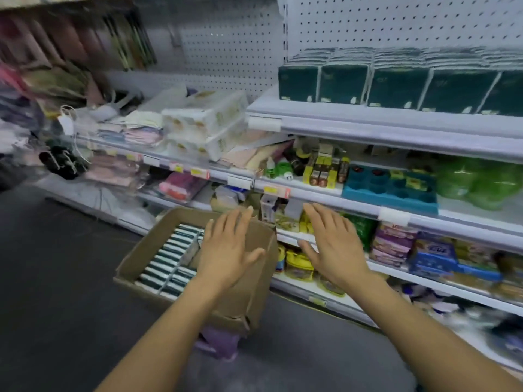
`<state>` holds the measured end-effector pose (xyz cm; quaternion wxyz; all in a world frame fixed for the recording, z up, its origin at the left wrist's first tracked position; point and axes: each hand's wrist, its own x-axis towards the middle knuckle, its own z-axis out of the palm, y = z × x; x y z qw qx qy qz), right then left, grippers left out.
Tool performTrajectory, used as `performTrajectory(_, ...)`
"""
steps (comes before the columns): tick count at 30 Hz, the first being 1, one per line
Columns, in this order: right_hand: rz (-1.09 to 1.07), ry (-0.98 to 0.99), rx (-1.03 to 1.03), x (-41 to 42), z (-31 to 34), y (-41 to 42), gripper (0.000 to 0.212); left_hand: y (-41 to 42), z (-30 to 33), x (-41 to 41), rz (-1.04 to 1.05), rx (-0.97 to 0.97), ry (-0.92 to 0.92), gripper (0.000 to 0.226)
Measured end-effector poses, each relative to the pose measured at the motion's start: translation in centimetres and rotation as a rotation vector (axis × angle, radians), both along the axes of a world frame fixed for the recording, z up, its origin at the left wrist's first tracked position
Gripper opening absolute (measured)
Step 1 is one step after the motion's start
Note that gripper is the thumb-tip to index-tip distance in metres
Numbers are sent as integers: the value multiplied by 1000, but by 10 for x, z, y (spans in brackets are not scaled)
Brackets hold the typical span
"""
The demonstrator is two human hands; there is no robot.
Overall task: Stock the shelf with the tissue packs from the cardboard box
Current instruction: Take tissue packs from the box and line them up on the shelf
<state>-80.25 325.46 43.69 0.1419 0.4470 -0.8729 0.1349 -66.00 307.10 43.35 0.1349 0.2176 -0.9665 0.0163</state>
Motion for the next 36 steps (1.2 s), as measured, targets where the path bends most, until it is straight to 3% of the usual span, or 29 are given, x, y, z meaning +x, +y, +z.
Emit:
performTrajectory(11, 75, -105, 197, 40, -48, -130, 67, -126, -63, 72, 138, 196, -81, 84)
performTrajectory(23, 171, -330, 497, -4, -158, -280, 59, -251, -178, 62, 335, 478, -239, 70)
performTrajectory(30, 286, -404, 560, -26, -242, -363, 44, -311, -264, 35, 295, 579, -358, 61)
performTrajectory(36, 303, -377, 600, -42, -324, -418, 43, -337, -317, 26, 97, 477, -441, 48)
